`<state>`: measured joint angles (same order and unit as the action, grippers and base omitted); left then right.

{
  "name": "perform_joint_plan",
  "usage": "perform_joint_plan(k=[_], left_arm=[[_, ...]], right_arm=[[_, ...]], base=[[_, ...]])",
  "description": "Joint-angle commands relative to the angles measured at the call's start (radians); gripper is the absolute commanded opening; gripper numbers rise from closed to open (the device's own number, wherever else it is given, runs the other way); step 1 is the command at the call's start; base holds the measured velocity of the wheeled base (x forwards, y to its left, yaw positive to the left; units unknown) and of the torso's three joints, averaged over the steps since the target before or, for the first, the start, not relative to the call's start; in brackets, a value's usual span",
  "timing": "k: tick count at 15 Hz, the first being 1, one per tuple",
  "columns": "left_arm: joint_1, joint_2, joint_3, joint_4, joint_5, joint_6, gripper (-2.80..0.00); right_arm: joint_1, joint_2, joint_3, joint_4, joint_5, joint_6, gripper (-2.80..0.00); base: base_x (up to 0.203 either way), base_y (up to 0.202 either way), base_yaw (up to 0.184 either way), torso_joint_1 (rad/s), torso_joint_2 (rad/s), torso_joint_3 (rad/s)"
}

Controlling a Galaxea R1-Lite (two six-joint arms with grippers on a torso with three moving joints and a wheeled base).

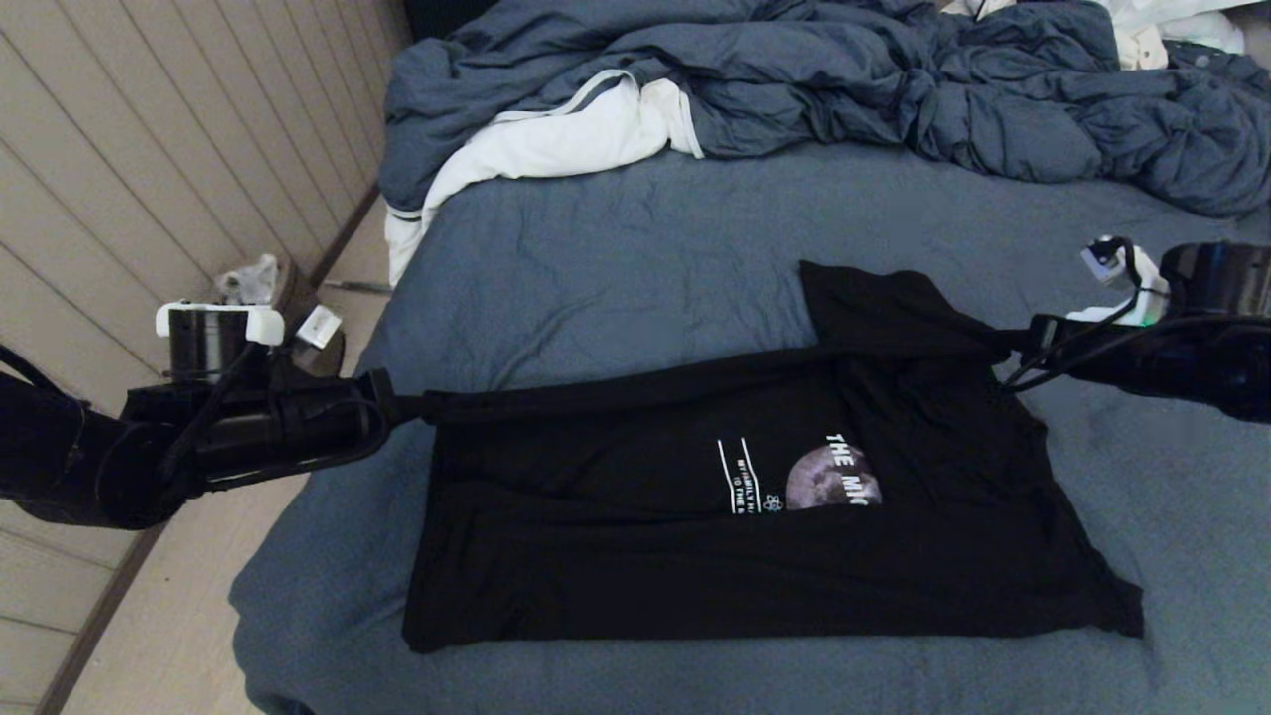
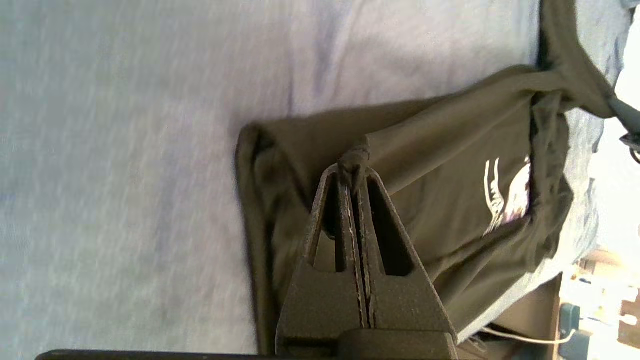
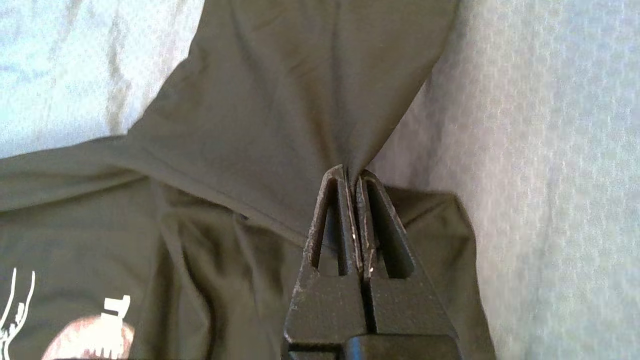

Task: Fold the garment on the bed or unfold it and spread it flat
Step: Fold the black T-shirt

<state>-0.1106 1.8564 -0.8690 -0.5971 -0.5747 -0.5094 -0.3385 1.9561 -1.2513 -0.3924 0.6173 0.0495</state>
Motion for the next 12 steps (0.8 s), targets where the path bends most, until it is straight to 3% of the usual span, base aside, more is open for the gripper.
perform_joint_plan(k=[1, 12], left_arm=[[0.0, 0.0, 0.044, -0.023, -0.004, -0.003, -2.8], [0.031, 0.01, 0.087, -0.063, -0.004, -0.003, -2.8]], right_arm=[[-0.021, -0.034, 0.052, -0.014, 0.017, -0.002, -2.8], [-0.083, -0.034, 0.098, -0.026, 0.061, -0.018, -2.8]], base=[[0.0, 0.0, 0.0, 0.0, 0.0, 0.0], [0.0, 0.0, 0.0, 0.0, 0.0, 0.0]])
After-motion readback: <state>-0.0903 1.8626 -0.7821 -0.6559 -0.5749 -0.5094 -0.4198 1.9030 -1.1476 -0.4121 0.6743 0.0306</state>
